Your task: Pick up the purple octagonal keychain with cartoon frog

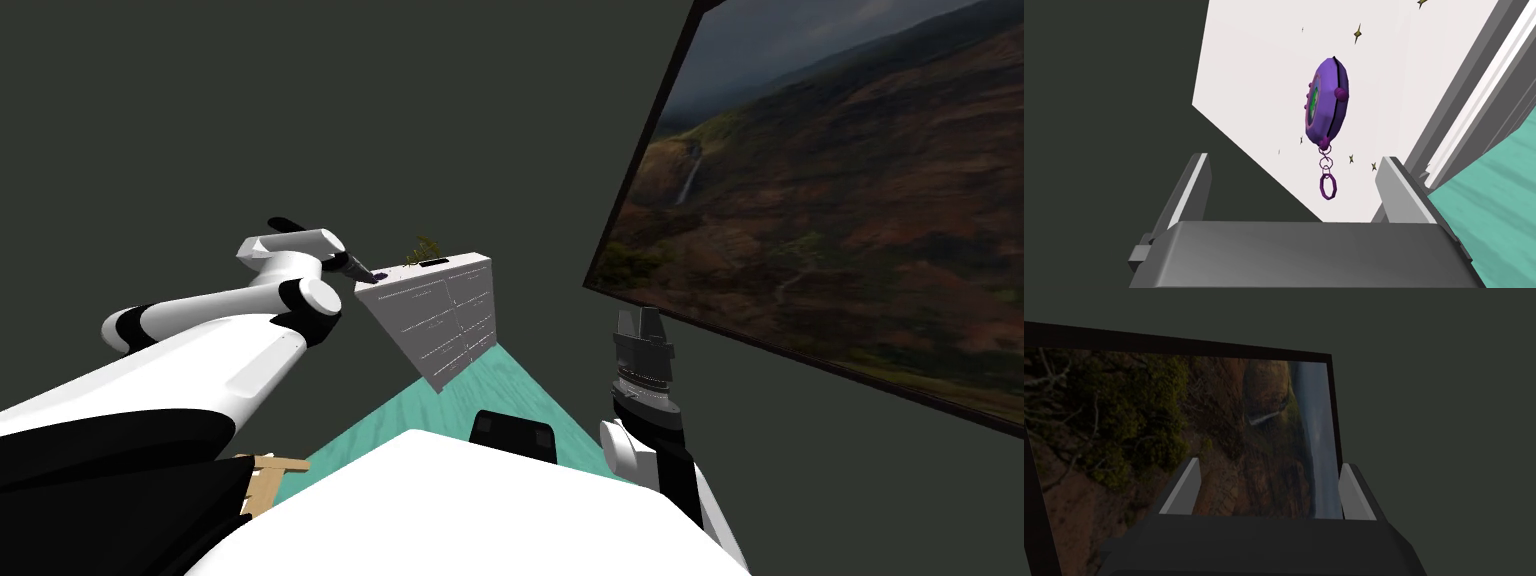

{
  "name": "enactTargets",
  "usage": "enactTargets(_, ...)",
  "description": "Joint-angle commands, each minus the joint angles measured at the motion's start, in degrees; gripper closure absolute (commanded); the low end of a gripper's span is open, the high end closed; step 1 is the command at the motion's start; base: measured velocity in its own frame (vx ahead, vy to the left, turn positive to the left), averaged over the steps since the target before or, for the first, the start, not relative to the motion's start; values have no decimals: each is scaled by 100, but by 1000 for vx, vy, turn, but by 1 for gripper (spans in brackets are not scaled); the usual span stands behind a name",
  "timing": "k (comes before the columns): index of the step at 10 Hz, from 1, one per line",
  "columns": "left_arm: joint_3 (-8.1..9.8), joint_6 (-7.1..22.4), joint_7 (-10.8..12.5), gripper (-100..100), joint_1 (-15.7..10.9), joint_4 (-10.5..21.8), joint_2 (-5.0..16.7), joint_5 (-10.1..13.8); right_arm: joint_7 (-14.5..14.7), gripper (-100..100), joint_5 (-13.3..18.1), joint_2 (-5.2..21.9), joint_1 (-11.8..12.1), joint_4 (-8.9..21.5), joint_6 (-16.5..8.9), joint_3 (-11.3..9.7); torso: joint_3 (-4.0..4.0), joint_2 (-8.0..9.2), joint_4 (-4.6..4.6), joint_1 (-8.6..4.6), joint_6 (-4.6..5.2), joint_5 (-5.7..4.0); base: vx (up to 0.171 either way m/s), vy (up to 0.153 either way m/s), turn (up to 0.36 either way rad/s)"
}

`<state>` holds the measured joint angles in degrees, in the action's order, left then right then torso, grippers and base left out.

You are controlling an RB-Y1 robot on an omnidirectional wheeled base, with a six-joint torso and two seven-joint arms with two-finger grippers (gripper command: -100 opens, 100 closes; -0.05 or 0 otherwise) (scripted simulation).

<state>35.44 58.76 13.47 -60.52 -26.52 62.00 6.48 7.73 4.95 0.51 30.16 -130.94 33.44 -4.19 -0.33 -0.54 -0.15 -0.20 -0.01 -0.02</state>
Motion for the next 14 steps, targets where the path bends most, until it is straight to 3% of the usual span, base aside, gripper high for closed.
enactTargets(1, 31, -107, -198, -100, -103, 224, 70, 14, 0, 0, 0, 0, 0, 0, 0, 0, 0, 0, 0, 0, 0, 0, 96, -62, 49)
enactTargets(3, 239, -188, -553, -100, -98, 368, 156, 125, 0, 0, 0, 0, -1, 0, 0, 0, 10, 19, 4, 9, 2, 1, 79, -55, 114)
enactTargets(4, 167, -177, -434, -100, -124, 363, 140, 86, 0, 0, 0, 0, -1, 0, 0, 0, 9, 15, 4, 5, 0, 1, 48, -37, 43)
enactTargets(5, 178, -189, -472, 100, -124, 373, 147, 91, 0, 0, 0, 0, -2, 0, 0, 0, 14, 26, 4, 13, 6, 1, 6, -8, -7)
enactTargets(9, 176, -187, -468, 100, -124, 373, 144, 91, 0, 0, 0, 1, -2, 0, 0, 0, 27, 48, 10, 29, 4, 5, 0, 0, 0)
enactTargets(10, 176, -188, -468, 0, -124, 373, 144, 91, 0, 0, 0, 1, -2, 0, 0, 0, 27, 48, 11, 29, 4, 6, 0, 0, 0)
enactTargets(11, 31, -107, -198, 100, -103, 224, 70, 14, 0, 0, 0, 1, -2, 0, 0, 0, 27, 49, 11, 29, 4, 6, -75, 59, -159)
enactTargets(14, -176, -26, 185, 100, -107, 79, -16, -97, 0, 0, 0, 1, -4, 1, -1, 1, 49, 87, 18, 52, 3, 12, -125, 74, -139)
